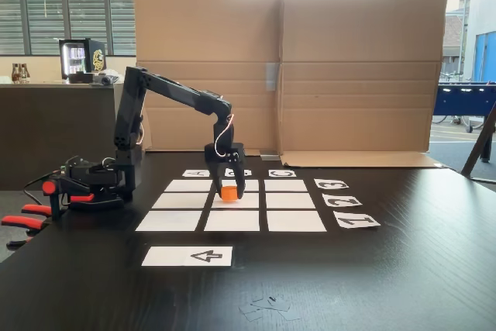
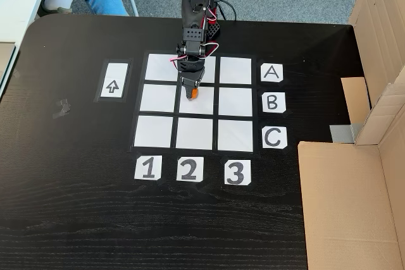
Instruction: Pick up the round, orange token and place it in the grid on square B2.
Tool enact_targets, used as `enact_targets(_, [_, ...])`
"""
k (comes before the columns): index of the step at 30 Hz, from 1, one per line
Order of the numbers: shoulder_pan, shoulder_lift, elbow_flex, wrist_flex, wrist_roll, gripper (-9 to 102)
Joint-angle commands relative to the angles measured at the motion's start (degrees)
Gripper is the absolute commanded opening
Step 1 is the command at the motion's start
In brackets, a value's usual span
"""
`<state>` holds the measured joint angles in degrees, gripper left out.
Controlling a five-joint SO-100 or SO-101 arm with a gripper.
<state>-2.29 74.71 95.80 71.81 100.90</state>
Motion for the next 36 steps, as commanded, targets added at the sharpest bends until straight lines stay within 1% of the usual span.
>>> enact_targets(1, [-0.70,0.09,-2.11,-0.44,0.53,-1])
enact_targets(3, [-1.05,0.00,-1.85,-0.44,0.53,-1])
enact_targets(5, [-1.41,0.09,-1.41,-0.44,0.44,11])
enact_targets(7, [-1.23,0.44,-1.05,-0.44,0.53,27])
enact_targets(12, [-0.97,1.14,0.26,-0.44,0.70,44])
enact_targets(15, [-0.35,2.29,1.32,-1.23,0.62,48])
enact_targets(17, [0.09,4.48,3.43,-2.46,0.53,53])
enact_targets(19, [0.26,7.38,6.50,-4.13,0.18,56])
enact_targets(26, [2.72,18.37,17.31,-10.11,-3.34,60])
enact_targets(29, [5.54,25.75,23.12,-12.83,-5.45,63])
enact_targets(31, [8.09,31.73,26.46,-13.27,-7.29,67])
enact_targets(36, [16.96,47.11,33.57,-15.03,-12.48,69])
